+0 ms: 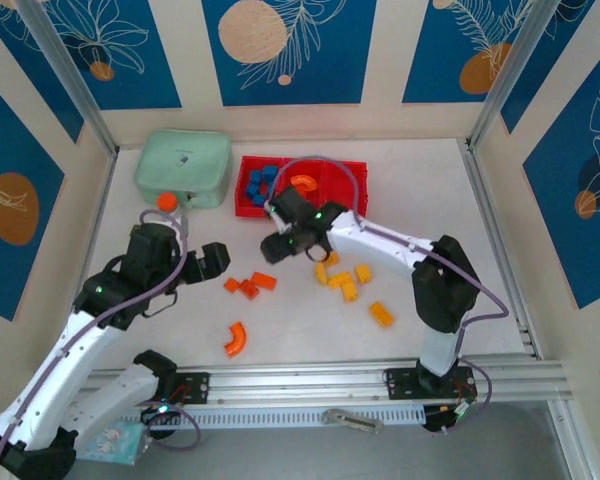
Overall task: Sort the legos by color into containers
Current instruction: Pick up the lego from the center of the table.
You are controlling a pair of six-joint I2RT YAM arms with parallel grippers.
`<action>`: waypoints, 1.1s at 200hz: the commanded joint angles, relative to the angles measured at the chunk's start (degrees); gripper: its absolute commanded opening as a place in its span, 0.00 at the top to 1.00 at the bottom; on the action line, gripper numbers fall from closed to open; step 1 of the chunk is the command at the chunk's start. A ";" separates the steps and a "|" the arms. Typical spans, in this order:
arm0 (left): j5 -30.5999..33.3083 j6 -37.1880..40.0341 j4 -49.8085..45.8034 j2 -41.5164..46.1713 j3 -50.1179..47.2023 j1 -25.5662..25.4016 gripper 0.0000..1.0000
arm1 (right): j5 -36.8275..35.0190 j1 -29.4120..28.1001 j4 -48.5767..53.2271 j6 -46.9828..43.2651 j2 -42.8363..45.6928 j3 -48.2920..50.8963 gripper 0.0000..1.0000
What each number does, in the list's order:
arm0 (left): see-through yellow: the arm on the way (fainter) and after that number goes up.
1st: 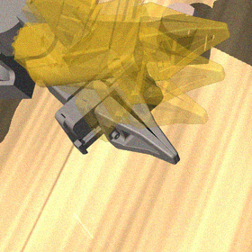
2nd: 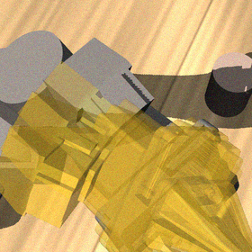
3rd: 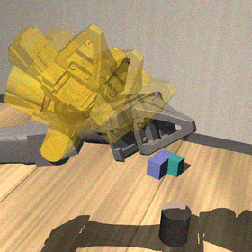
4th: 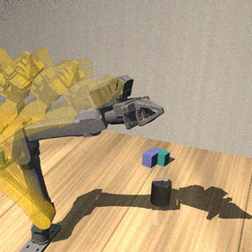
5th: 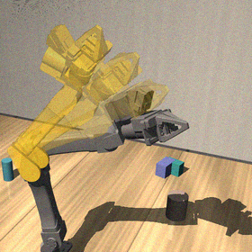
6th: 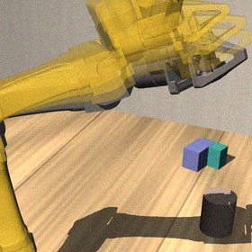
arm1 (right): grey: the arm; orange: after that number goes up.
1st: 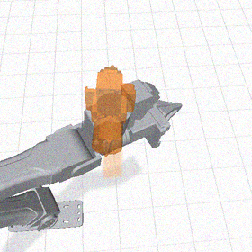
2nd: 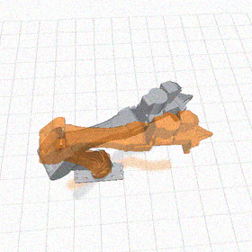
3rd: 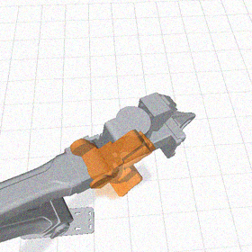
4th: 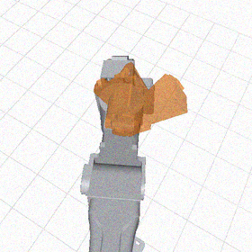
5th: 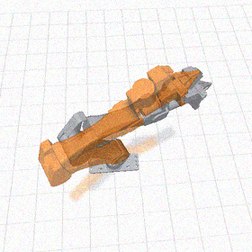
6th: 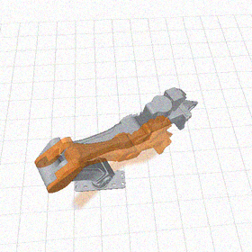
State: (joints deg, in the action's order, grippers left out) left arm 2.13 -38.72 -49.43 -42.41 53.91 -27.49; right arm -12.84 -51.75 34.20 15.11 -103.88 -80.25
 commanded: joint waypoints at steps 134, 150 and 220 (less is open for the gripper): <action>2.44 -1.84 -7.27 4.32 -2.84 0.77 0.01 | -2.80 -4.86 -4.93 -11.04 -13.64 -1.96 0.35; 2.53 -1.71 -7.26 4.36 -2.76 0.77 0.01 | -3.22 -4.64 -4.88 -11.66 -15.06 -3.06 0.37; 2.89 -1.27 -7.56 4.51 -1.92 0.77 0.01 | -1.82 -4.19 -4.49 -11.01 -12.98 -2.43 0.66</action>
State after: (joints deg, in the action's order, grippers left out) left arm 3.95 -40.21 -56.07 -38.30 51.44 -27.42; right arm -16.47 -55.81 30.17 3.97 -118.41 -82.87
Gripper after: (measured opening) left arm 0.994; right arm 0.381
